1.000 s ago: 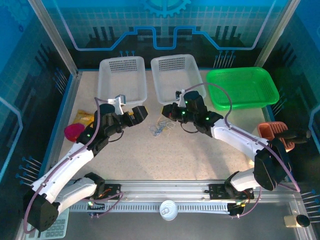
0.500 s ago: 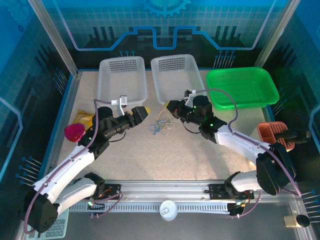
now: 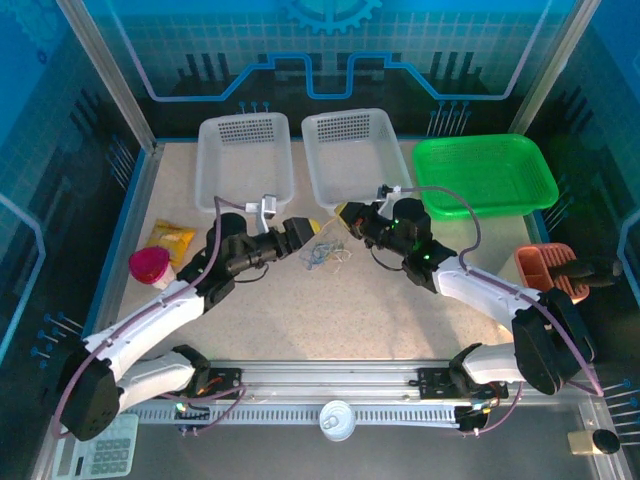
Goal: Untangle the cables
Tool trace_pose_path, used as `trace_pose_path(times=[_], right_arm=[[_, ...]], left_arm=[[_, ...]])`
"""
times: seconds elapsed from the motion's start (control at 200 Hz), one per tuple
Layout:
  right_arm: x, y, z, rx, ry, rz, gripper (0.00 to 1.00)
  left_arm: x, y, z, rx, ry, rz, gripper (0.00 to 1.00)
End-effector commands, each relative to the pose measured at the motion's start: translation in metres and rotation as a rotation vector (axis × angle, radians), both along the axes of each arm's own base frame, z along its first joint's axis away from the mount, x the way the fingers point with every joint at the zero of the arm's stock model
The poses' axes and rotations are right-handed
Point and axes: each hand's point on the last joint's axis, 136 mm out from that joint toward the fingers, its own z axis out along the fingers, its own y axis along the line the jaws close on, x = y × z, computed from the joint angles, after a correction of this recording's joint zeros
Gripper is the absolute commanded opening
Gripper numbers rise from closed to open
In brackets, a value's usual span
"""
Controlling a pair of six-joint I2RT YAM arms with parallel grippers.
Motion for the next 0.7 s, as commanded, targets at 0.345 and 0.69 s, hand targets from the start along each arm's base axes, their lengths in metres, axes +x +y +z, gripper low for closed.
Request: trace_pose_path(times=[0.345, 0.69], right_arm=[[0.000, -0.007, 0.011, 0.078, -0.026, -0.020, 0.00], [-0.004, -0.007, 0.004, 0.083, -0.014, -0.013, 0.00]], left_arm=[[0.002, -0.021, 0.010, -0.022, -0.043, -0.038, 0.68], [0.005, -0.023, 0.008, -0.023, -0.039, -0.034, 0.58]])
